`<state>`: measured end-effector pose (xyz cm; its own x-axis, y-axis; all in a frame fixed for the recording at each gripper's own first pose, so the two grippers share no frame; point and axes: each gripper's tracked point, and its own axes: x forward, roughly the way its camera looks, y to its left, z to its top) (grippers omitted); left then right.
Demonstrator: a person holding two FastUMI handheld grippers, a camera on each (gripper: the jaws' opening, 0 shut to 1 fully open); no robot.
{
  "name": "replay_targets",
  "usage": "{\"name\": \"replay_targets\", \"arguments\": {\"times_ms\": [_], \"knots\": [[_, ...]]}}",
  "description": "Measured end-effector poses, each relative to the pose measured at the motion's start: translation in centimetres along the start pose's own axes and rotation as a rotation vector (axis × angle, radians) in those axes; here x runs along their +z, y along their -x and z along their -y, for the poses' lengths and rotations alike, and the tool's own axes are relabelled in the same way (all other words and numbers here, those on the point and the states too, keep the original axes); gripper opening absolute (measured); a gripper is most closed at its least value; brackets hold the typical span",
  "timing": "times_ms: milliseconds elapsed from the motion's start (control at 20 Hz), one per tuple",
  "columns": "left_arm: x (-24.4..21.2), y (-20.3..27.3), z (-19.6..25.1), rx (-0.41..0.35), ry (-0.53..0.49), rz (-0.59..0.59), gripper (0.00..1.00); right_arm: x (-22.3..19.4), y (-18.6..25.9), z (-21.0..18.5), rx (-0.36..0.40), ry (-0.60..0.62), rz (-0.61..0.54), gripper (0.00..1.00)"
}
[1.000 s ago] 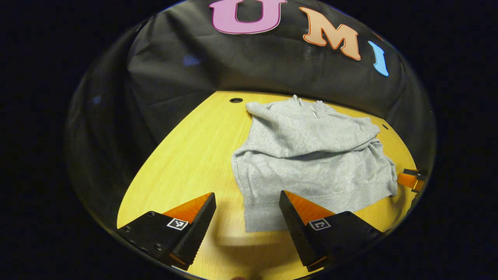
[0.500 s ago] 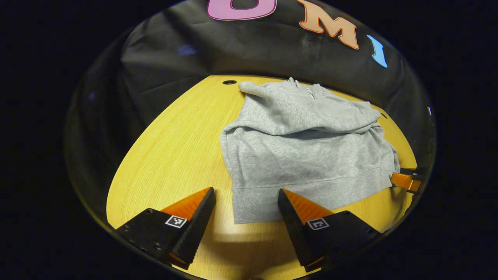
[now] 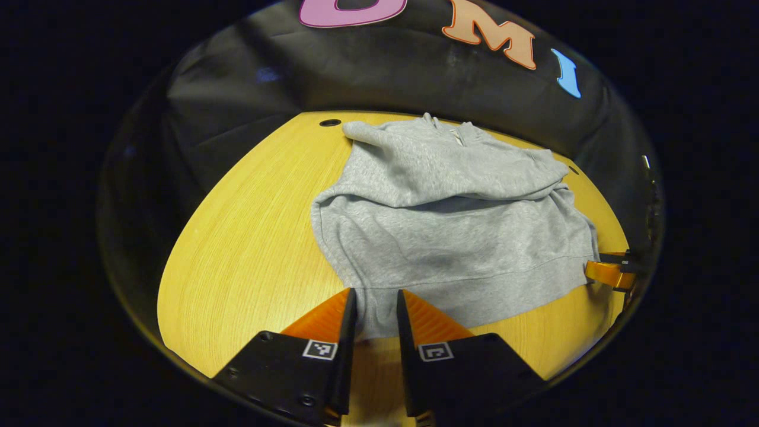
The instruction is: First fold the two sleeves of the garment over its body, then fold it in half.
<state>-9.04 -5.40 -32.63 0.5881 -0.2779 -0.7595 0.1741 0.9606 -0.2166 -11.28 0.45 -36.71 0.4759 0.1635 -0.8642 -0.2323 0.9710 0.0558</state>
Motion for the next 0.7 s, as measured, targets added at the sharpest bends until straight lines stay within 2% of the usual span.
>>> {"name": "replay_targets", "arguments": {"times_ms": [50,100,150,200,250,300,700], "knots": [[0.2,-0.2,0.1,0.0,0.009,-0.001,0.24,0.2,0.0,-0.4,0.021,-0.002,0.002,0.48],[0.4,-0.2,0.2,-0.009,0.016,0.007,0.22,-0.1,-0.2,-0.4,0.026,-0.013,-0.005,0.48],[0.5,-0.3,0.4,-0.015,0.026,0.019,0.14,0.2,-0.4,-0.7,0.035,-0.018,-0.01,0.28],[0.6,-0.5,0.4,-0.021,0.04,0.033,0.15,0.1,-0.3,-0.7,0.043,-0.029,-0.015,0.24],[0.8,-0.5,0.4,-0.024,0.051,0.044,0.05,0.1,-0.3,-0.5,0.047,-0.048,-0.016,0.12],[0.8,-0.5,0.4,-0.027,0.056,0.038,0.01,0.3,-0.2,-0.7,0.051,-0.047,-0.02,0.06],[-0.3,0.9,0.4,-0.059,0.066,-0.024,0.0,0.8,2.0,-0.6,0.097,-0.075,-0.013,0.05]]}}
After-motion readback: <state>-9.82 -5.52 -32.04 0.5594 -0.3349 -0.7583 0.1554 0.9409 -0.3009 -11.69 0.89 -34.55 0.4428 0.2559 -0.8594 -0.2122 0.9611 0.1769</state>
